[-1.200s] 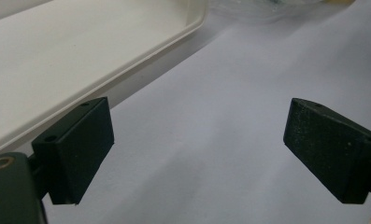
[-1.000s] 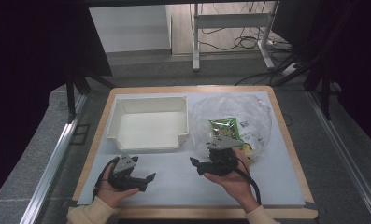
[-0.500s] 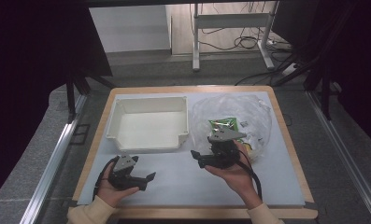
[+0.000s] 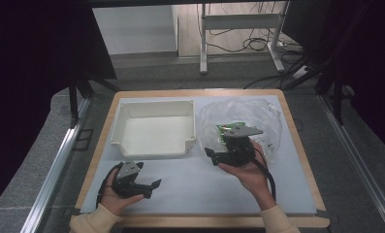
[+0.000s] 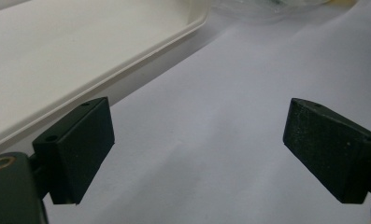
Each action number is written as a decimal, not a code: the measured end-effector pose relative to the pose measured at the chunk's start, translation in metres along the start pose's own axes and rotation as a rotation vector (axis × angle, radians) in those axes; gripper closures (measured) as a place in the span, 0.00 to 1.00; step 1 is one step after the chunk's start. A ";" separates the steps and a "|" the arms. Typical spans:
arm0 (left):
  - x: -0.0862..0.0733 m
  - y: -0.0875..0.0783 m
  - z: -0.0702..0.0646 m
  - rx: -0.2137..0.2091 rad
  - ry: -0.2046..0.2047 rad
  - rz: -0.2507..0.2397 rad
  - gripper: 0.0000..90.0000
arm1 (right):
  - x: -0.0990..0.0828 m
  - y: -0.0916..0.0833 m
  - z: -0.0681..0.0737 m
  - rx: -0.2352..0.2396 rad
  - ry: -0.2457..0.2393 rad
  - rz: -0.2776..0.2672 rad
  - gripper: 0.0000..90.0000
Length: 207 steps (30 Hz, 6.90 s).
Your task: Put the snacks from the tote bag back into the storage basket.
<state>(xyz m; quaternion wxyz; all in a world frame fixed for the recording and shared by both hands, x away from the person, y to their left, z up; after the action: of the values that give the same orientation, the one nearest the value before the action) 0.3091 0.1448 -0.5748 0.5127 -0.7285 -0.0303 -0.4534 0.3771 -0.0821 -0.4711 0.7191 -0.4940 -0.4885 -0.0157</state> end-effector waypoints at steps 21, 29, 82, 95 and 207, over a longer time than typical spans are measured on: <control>0.002 0.002 0.005 0.035 0.032 0.005 0.10 | 0.001 0.003 -0.035 -0.032 0.054 0.029 0.26; 0.001 0.008 0.004 0.028 0.062 0.025 0.10 | 0.007 0.001 -0.060 -0.058 0.102 0.067 0.27; -0.004 0.004 0.007 0.088 0.064 0.015 0.10 | -0.022 0.047 -0.169 -0.081 0.310 0.288 0.46; -0.003 0.002 0.008 0.085 0.056 0.009 0.10 | -0.035 0.056 -0.174 -0.082 0.330 0.353 0.47; -0.003 -0.001 0.014 0.086 0.031 -0.005 0.10 | 0.006 -0.015 -0.160 0.057 0.533 0.020 1.00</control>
<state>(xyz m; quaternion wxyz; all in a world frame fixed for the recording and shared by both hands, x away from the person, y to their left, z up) 0.3154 0.1577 -0.5771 0.5427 -0.6987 -0.0436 -0.4641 0.4830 -0.2033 -0.4615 0.8362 -0.4565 -0.2771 -0.1246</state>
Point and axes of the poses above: each handheld gripper's, and its own axes: y roughly forward along the jaws, x roughly out of its top, z roughly to its left, the point moved 10 cm from there along y, roughly forward along the jaws, and after that the axes turned 10 degrees about z, right-handed, at the moved point
